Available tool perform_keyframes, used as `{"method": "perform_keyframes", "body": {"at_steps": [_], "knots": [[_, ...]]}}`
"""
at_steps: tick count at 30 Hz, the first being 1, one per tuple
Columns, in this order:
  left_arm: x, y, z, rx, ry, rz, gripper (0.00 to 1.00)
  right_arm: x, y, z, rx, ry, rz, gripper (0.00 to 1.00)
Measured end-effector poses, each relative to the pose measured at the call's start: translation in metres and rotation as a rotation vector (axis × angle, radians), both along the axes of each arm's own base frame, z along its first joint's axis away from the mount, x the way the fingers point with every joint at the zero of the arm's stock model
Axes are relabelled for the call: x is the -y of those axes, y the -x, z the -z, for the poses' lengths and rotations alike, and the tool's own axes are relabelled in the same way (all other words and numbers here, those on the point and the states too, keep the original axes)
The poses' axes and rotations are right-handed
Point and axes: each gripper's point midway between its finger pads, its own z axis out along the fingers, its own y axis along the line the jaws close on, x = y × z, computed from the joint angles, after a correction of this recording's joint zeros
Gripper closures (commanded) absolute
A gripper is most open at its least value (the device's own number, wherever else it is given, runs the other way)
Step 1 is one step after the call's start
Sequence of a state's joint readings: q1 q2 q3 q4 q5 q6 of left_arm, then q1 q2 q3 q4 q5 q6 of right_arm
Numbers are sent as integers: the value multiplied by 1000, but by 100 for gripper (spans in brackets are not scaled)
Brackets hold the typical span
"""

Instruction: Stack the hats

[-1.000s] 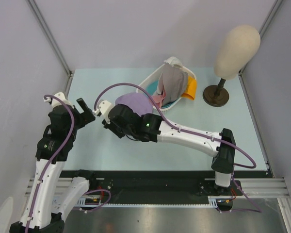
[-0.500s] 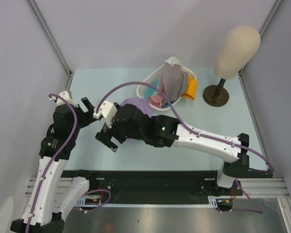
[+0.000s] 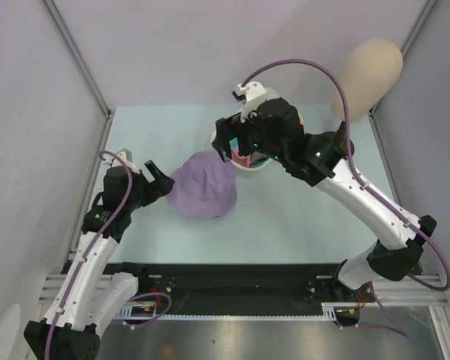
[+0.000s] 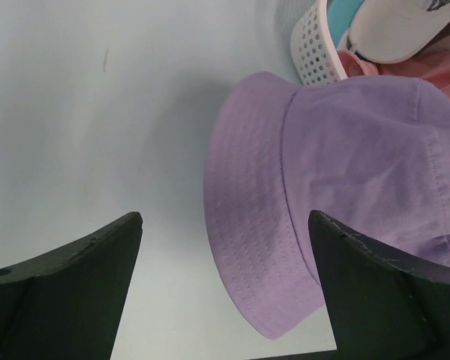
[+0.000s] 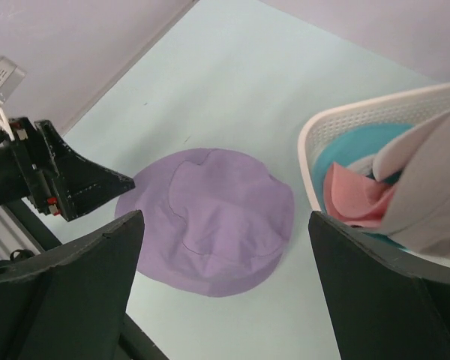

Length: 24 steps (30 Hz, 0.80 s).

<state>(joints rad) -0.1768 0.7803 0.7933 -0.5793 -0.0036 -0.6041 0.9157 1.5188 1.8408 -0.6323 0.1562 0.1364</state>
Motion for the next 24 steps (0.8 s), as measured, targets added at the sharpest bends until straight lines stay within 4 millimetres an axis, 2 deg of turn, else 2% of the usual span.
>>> {"method": "perform_keyframes", "body": {"at_steps": [8, 11, 16, 20, 21, 23, 24], "knots": [[19, 11, 25, 19, 238, -26, 11, 47, -10, -24, 16, -73, 83, 4], [24, 13, 31, 20, 305, -32, 19, 57, -12, -32, 31, -91, 100, 4], [31, 10, 33, 49, 385, -33, 45, 57, -11, -36, 40, -105, 94, 4], [31, 10, 31, 81, 424, -49, 64, 55, -12, -28, 26, -95, 94, 4], [31, 10, 30, 93, 433, -55, 73, 55, -12, -24, 17, -92, 93, 4], [30, 10, 33, 100, 449, -70, 81, 54, -12, -18, 4, -84, 91, 4], [29, 10, 35, 100, 455, -79, 90, 53, -12, -14, -4, -80, 92, 4]]}}
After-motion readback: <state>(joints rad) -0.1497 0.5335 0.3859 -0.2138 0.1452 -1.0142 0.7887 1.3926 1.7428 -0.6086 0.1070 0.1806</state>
